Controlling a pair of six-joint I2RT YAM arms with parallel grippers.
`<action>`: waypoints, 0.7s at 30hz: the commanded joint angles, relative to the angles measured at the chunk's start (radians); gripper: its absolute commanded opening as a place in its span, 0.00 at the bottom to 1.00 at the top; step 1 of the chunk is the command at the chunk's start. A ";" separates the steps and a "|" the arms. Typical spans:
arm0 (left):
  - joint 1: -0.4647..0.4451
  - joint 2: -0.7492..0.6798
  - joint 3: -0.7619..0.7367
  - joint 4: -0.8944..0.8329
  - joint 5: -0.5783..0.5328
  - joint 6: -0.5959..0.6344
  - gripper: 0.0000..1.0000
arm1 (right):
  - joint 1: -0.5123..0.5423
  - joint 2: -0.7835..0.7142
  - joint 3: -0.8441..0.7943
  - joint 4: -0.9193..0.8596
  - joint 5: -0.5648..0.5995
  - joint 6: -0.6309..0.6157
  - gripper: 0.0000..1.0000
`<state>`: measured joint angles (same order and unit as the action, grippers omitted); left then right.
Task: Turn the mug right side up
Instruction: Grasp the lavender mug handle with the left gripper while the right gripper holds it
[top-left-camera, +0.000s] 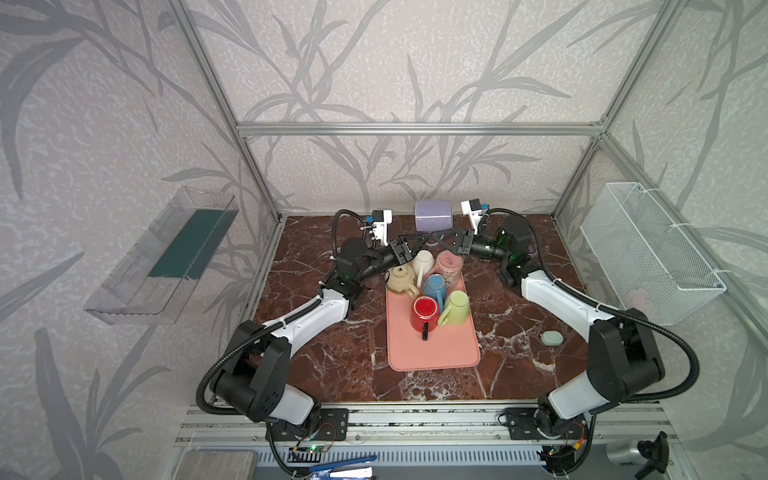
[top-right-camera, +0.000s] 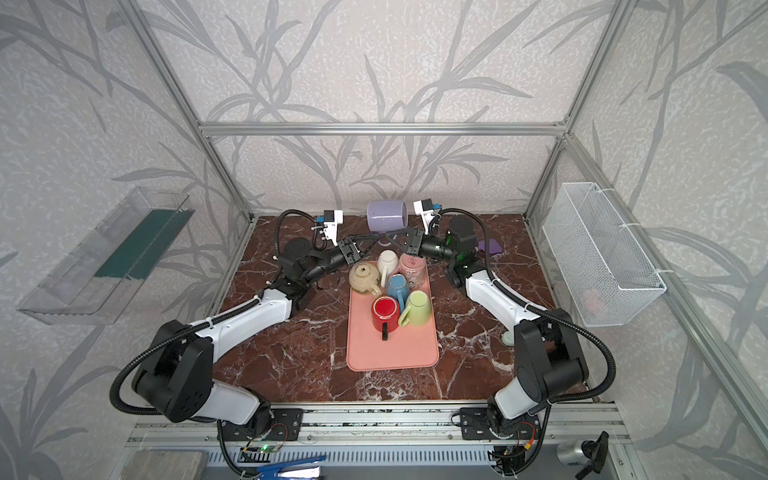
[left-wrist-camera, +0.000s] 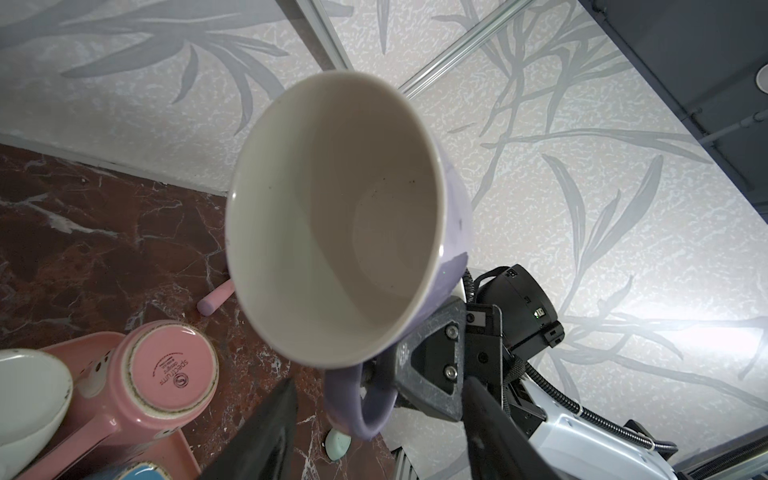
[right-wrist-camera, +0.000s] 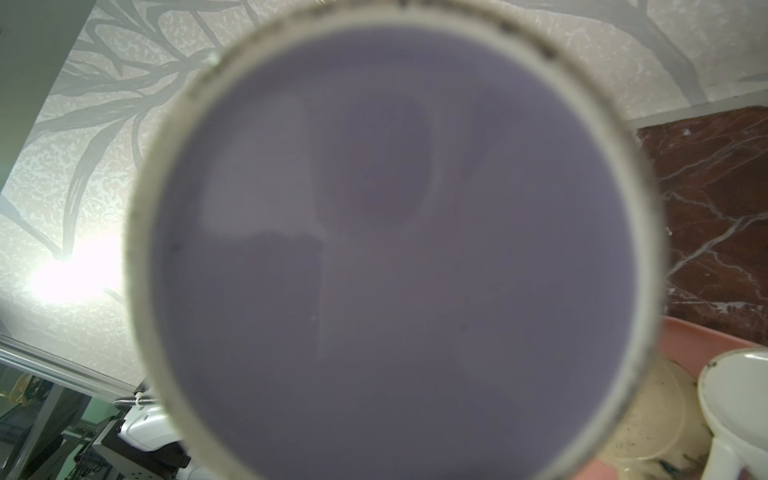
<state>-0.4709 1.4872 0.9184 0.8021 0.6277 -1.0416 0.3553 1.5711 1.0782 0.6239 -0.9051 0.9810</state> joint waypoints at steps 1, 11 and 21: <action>0.005 0.017 0.036 0.078 0.024 -0.029 0.56 | -0.006 -0.001 0.056 0.200 -0.046 0.027 0.00; 0.007 0.065 0.041 0.148 0.032 -0.070 0.43 | -0.010 0.034 0.051 0.305 -0.081 0.089 0.00; 0.007 0.094 0.069 0.167 0.040 -0.084 0.25 | -0.009 0.052 0.032 0.341 -0.089 0.105 0.00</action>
<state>-0.4698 1.5673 0.9543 0.9226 0.6468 -1.1072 0.3496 1.6306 1.0836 0.8295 -0.9710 1.0889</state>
